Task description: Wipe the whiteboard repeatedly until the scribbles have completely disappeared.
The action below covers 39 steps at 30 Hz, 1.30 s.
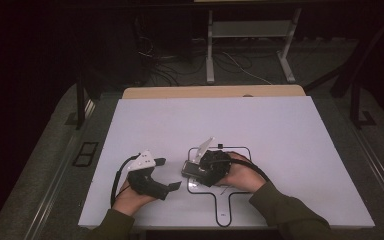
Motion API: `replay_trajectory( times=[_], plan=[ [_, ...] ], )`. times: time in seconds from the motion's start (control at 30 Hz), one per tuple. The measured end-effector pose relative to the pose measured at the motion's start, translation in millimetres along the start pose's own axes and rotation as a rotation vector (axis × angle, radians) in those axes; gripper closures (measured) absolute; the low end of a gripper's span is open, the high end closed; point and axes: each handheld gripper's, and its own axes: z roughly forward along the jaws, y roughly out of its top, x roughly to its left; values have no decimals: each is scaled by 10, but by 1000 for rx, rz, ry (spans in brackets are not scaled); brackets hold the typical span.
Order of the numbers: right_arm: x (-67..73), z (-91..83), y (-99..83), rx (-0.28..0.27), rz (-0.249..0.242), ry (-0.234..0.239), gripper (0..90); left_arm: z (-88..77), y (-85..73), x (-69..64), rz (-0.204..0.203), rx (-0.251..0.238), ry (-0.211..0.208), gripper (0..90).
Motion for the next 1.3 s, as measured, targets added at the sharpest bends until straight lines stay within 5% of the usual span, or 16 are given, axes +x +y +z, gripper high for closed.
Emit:
replay_trajectory(
  times=[0.17, 0.4, 0.67, 0.97, 1.2, 1.3],
  plan=[
    [155, 47, 112, 5, -37, 53, 386, -7, 7, 0, 4, -1, 0, 0],
    [-65, 83, 146, 5, 21, -11, 387, -24, 1, 7, 1, -3, 6, 0],
    [214, 105, 230, 9, -43, 63, 386, -48, -3, 23, -3, -8, 17, 0],
    [-60, 116, 200, 1, 29, -1, 386, -65, -9, 28, -9, -8, 19, 0],
    [226, 127, 265, 13, -63, 76, 386, -63, -7, 22, -7, -6, 22, 0],
    [166, 143, 283, 4, -28, 67, 386, -66, -8, 20, -5, -8, 22, 0]
  ],
)
